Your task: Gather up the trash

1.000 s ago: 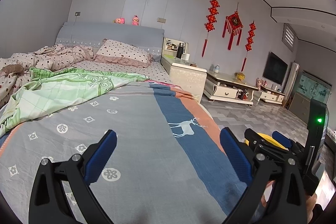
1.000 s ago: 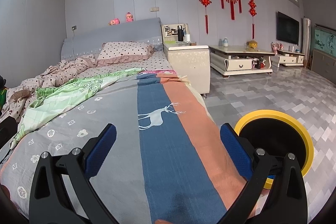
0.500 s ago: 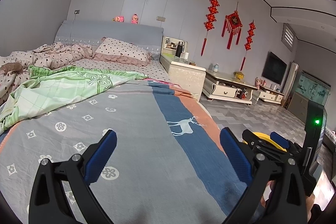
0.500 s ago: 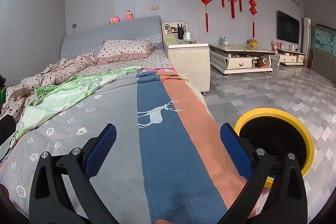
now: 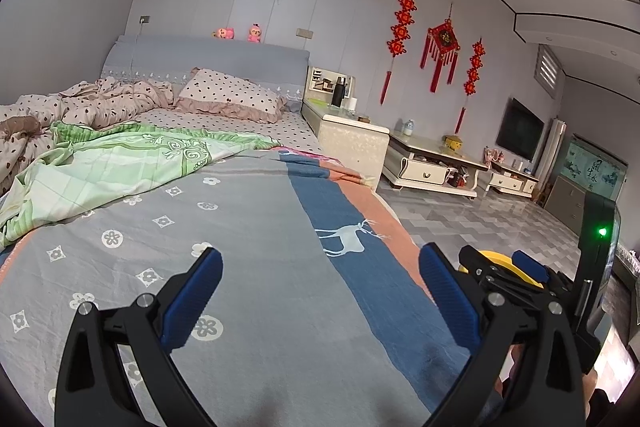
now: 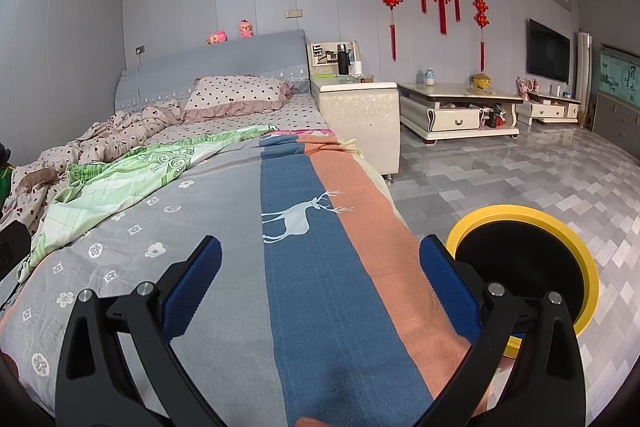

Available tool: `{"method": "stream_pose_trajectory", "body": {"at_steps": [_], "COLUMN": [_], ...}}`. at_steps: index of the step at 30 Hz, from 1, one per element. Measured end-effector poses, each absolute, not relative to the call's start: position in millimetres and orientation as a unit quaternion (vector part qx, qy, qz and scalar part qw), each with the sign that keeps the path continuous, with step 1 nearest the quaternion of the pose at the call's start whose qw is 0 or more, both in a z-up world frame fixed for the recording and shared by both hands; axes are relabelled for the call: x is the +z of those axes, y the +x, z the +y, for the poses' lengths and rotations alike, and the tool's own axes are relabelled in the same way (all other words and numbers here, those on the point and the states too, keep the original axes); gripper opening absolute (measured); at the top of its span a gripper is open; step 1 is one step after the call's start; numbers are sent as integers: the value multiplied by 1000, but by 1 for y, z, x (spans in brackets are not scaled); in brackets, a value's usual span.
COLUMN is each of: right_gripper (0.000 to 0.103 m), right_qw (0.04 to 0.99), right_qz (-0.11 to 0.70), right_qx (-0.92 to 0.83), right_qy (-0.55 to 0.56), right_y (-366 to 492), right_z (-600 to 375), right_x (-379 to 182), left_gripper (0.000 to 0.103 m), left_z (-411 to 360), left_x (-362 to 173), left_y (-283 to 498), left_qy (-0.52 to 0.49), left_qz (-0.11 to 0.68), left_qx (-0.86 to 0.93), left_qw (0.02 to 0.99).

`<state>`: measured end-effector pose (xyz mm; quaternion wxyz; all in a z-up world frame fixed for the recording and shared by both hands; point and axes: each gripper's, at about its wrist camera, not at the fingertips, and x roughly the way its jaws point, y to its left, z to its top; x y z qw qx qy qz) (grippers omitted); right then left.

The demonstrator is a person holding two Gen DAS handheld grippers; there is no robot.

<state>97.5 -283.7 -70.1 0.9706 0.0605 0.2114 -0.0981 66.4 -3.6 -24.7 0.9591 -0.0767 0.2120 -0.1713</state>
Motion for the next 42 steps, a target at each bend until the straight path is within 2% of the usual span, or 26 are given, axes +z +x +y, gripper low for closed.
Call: {"method": "stream_pose_trajectory", "body": {"at_steps": [42], "right_gripper": [95], "right_qw": [969], "right_qz": [216], "right_qx": [-101], "right_qy": [65], "right_y": [96], "right_z": [-286], "right_x": [-77], "left_gripper": [95], "left_z": [-8], "left_x": [-27], "left_y": [62], "left_qy": [-72], "left_qz": [211], "left_qx": [-175], "left_qw": [959]}}
